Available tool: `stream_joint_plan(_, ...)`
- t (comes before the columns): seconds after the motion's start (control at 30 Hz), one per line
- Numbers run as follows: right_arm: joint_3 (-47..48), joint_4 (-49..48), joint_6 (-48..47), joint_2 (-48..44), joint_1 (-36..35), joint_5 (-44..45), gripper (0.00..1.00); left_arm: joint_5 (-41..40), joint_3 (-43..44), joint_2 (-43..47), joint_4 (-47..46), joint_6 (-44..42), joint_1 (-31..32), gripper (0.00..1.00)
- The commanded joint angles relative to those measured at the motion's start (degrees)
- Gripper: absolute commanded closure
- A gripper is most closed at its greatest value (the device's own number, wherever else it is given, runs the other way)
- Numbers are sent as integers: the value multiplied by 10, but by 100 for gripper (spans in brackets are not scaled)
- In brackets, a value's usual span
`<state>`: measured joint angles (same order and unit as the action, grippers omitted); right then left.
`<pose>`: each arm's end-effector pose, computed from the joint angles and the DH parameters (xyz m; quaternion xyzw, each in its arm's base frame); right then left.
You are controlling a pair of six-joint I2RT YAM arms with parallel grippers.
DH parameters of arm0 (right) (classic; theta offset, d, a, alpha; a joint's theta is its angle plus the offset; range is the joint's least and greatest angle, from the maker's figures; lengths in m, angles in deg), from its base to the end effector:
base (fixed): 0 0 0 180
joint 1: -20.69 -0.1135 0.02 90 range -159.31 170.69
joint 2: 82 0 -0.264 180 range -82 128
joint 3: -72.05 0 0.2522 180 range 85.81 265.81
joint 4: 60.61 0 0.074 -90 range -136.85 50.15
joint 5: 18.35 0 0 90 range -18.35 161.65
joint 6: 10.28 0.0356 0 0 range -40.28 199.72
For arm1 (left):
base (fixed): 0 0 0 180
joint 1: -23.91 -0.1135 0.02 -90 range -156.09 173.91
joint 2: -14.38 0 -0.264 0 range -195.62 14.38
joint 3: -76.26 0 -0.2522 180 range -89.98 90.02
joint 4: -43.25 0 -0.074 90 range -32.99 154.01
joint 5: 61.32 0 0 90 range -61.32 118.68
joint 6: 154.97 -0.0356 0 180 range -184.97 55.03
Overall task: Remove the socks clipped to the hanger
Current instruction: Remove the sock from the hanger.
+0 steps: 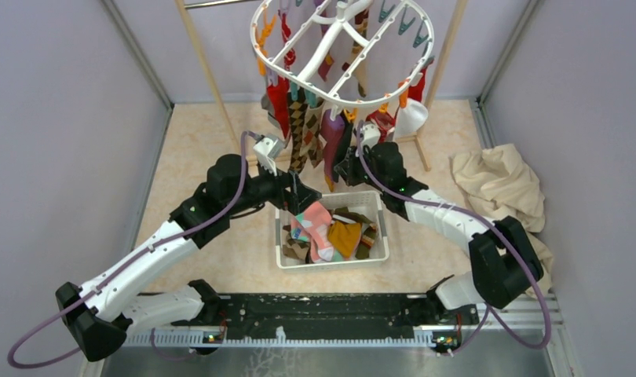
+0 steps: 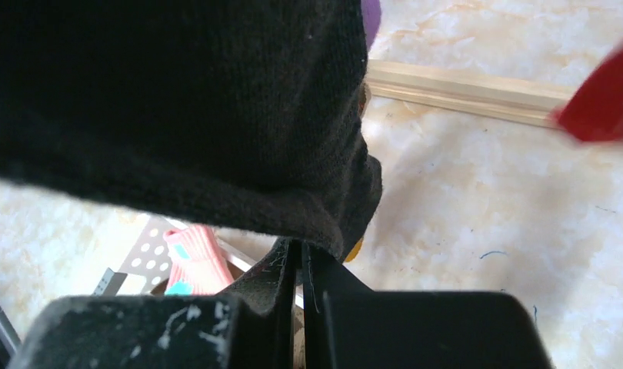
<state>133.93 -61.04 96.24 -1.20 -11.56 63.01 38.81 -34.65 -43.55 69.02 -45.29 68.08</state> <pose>0.2677 0.1752 0.2577 -0.1543 0.7956 0.2962 0.5054 0.1626 -0.1667 0.3585 0.2199 0.7588 -0.3814 0.4800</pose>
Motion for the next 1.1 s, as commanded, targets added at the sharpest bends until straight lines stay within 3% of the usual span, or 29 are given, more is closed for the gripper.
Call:
stream_joint_plan(0.0, 32, 3, -9, -55, -4, -4, 100, 11, -7, 3, -11, 2, 2, 1)
stream_joint_plan(0.63, 61, 198, 23, -255, -4, -87, 100, 82, -60, -28, -125, 54, 9, 1)
stream_joint_plan(1.07, 43, 210, 69, -303, -4, -159, 100, 123, -123, -72, -298, 113, 15, 1)
